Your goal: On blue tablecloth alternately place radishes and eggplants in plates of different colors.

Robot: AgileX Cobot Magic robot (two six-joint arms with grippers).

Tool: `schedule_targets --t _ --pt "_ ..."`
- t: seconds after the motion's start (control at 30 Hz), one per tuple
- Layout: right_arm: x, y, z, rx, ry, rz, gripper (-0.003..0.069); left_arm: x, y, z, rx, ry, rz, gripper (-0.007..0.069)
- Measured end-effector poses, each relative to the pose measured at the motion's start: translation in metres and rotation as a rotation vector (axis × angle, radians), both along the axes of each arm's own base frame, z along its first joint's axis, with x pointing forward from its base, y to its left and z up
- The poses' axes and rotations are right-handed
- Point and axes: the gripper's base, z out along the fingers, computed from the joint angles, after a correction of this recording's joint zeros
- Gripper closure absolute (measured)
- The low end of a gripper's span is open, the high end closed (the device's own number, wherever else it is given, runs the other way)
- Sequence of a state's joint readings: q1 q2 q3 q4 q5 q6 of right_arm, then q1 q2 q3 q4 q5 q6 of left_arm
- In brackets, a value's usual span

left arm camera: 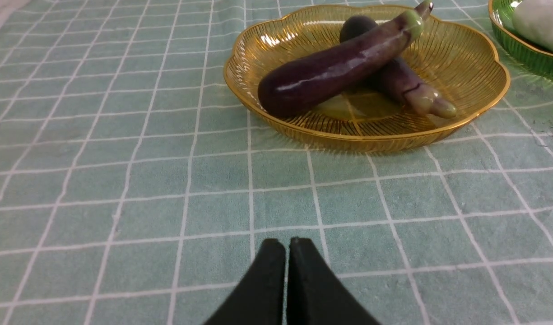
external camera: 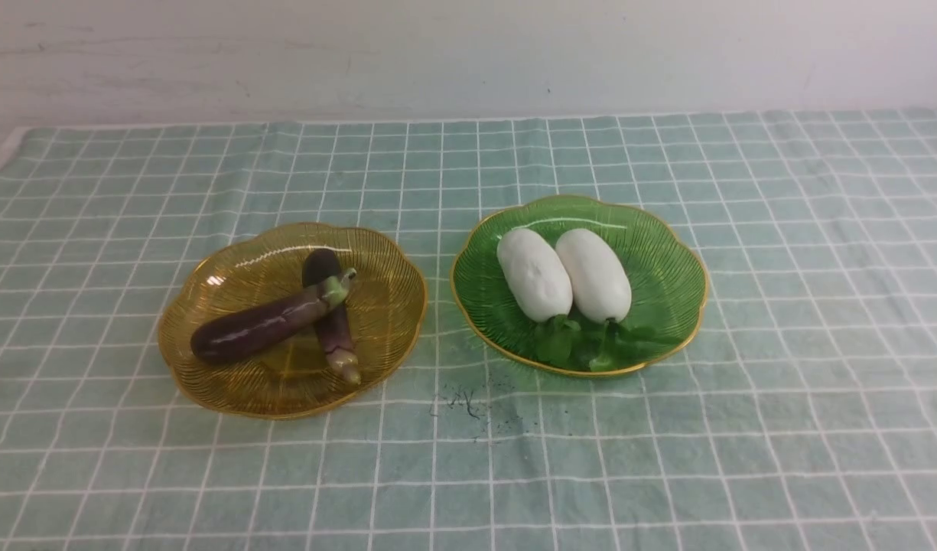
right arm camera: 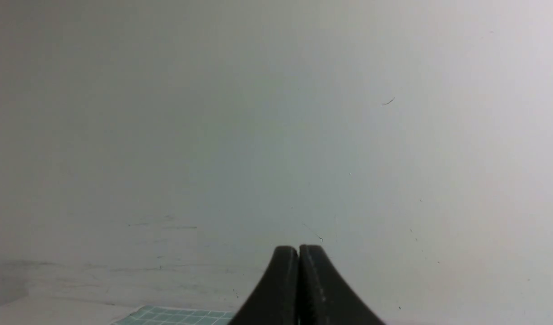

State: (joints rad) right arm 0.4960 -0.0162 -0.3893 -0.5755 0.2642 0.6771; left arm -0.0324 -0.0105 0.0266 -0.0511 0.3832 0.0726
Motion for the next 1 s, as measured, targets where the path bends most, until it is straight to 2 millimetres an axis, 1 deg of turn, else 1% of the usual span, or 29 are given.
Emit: schedule_targets --t 0.8,1.0 --pt "-0.0001 0.0008 -0.0005 0.005 0.009 0.012 0.067 0.0 0.0 0.0 0.0 0.0 0.0 0.0631" --pt "-0.0017 0.0062 -0.0031 -0.076 0.004 0.05 0.067 0.0 0.0 0.0 0.0 0.0 0.0 0.0631"
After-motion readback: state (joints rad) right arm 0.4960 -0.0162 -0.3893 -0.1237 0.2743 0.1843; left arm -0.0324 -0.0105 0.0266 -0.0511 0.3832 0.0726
